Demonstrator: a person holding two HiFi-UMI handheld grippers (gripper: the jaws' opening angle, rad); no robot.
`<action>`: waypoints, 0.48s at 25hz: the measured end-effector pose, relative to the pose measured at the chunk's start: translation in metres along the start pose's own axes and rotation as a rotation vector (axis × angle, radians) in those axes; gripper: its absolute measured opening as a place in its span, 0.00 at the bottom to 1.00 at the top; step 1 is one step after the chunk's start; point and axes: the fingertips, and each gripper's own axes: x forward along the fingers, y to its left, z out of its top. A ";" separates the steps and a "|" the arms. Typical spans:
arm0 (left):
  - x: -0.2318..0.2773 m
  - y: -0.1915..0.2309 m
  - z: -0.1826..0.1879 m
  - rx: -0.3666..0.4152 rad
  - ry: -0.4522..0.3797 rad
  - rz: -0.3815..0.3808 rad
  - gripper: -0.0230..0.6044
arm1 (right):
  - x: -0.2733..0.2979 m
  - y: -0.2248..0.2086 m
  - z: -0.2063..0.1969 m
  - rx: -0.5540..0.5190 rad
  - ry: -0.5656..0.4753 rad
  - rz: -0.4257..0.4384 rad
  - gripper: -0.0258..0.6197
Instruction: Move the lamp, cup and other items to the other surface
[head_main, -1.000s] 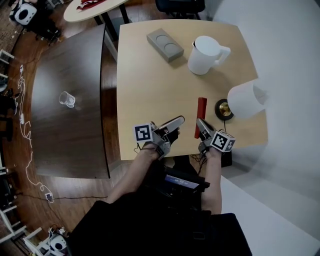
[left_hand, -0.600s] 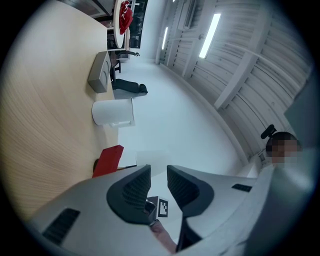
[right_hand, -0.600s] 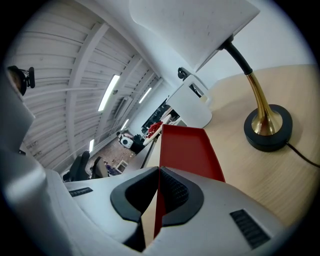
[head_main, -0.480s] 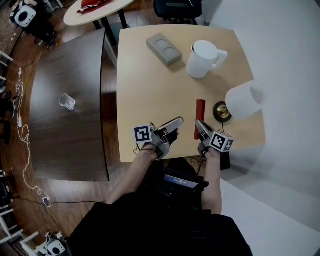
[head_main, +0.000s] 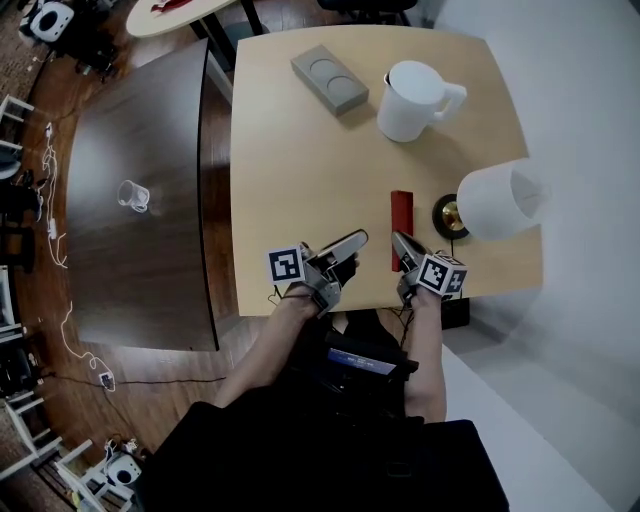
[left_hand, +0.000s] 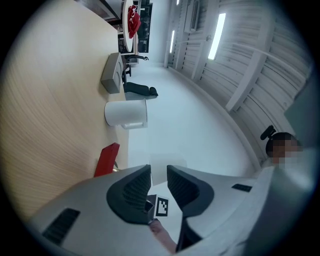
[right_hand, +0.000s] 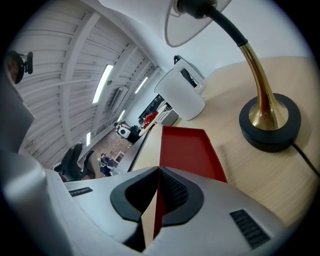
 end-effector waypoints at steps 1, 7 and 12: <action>0.002 0.003 0.001 -0.001 -0.001 0.005 0.22 | 0.002 -0.002 0.001 -0.005 0.006 0.001 0.10; 0.014 0.015 0.003 -0.013 -0.007 0.023 0.22 | 0.017 -0.014 0.005 -0.064 0.051 -0.012 0.10; 0.020 0.026 0.008 -0.017 -0.016 0.047 0.22 | 0.038 -0.028 0.001 -0.127 0.110 -0.062 0.10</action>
